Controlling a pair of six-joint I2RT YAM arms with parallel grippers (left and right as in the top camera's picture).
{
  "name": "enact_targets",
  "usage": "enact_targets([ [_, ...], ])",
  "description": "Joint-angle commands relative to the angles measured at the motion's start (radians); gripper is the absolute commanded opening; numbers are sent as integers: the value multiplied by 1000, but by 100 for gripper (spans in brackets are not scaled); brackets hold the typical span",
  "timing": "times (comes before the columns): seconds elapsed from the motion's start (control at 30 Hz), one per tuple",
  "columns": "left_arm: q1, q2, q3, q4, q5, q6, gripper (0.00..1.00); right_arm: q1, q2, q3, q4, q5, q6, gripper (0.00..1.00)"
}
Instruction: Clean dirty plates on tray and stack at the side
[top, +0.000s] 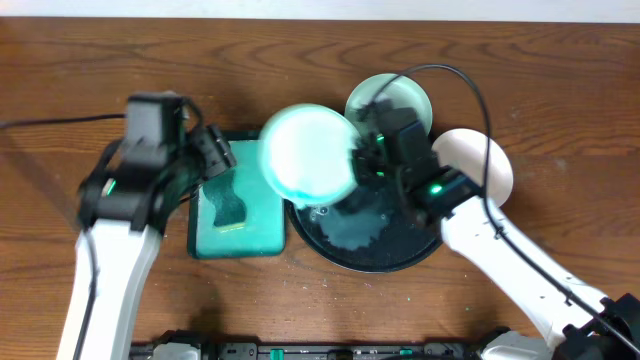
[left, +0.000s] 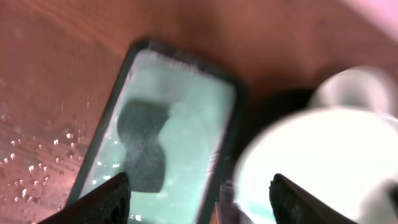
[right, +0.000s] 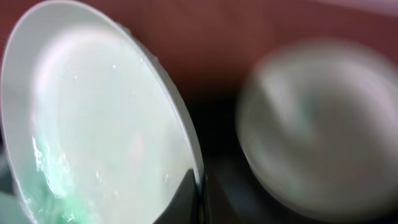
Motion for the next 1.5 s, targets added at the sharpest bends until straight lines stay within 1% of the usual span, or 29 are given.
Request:
enact_targets([
  [0.0,6,-149,21,2,-6,6,75,123,18,14,155,84,-128,1],
  [0.07,6,-228,21,2,-6,6,76,190,76,14,285,166,-199,1],
  [0.13,6,-282,21,0,-7,6,76,230,141,14,378,246,-266,1],
  [0.2,6,-311,21,-1,-14,6,77,262,171,14,437,275,-343,1],
  [0.33,6,-318,21,-3,-14,6,77,325,171,14,516,366,-454,1],
  [0.53,6,-315,21,-5,-14,6,77,434,171,14,629,591,-677,1],
  [0.57,6,-315,21,-5,-14,6,77,459,171,14,668,646,-724,1],
  [0.6,6,-315,21,-5,-14,7,78,471,171,14,693,671,-741,1],
  [0.77,6,-315,21,-5,-14,6,78,506,171,14,787,716,-801,1],
  [0.9,6,-315,21,-5,-14,6,77,509,171,14,818,720,-840,1],
  [1.47,6,-315,21,-5,-14,6,78,509,171,14,829,736,-847,1],
])
